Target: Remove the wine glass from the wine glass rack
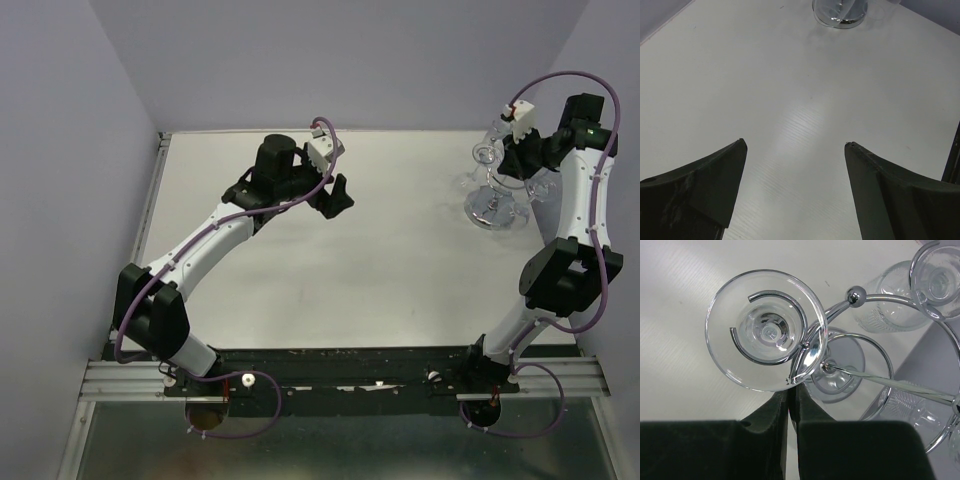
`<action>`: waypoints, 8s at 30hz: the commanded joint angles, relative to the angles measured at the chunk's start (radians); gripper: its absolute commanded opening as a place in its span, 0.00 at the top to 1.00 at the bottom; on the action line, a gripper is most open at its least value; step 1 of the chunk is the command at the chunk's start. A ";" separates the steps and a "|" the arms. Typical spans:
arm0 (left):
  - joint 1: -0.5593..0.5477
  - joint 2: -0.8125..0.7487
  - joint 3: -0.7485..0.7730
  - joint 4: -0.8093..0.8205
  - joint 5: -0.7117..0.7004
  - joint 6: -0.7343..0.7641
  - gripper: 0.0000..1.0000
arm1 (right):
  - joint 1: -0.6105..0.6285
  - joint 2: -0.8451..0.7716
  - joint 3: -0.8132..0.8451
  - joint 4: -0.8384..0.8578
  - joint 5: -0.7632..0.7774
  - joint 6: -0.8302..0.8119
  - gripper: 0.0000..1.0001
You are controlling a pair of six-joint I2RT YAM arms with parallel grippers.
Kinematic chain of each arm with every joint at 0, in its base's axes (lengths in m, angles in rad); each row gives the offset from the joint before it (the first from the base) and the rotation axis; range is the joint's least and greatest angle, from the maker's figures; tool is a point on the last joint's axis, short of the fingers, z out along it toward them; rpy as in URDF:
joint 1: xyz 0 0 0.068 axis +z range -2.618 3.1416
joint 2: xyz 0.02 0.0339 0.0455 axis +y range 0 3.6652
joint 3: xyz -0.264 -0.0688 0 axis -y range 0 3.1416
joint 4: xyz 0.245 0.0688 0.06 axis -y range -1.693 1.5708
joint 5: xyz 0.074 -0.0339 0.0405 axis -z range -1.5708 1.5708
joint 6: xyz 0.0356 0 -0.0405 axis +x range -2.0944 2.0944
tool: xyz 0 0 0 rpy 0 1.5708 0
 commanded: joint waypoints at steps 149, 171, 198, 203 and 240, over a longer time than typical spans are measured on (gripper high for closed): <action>-0.290 0.182 -0.226 0.674 0.008 0.087 0.47 | 0.463 -0.366 0.200 -0.057 0.472 0.637 0.01; -0.319 0.157 -0.214 0.717 0.069 0.022 0.59 | 0.463 -0.309 0.223 -0.057 0.466 0.637 0.02; -0.322 0.093 -0.228 0.692 0.080 -0.015 1.00 | 0.463 -0.315 0.197 -0.057 0.468 0.627 0.02; -0.322 0.057 -0.242 0.692 0.051 0.014 1.00 | 0.463 -0.298 0.217 -0.057 0.465 0.629 0.02; 0.029 -0.248 -0.213 0.159 0.063 -0.090 1.00 | 0.498 -0.497 -0.088 0.390 0.306 0.500 0.04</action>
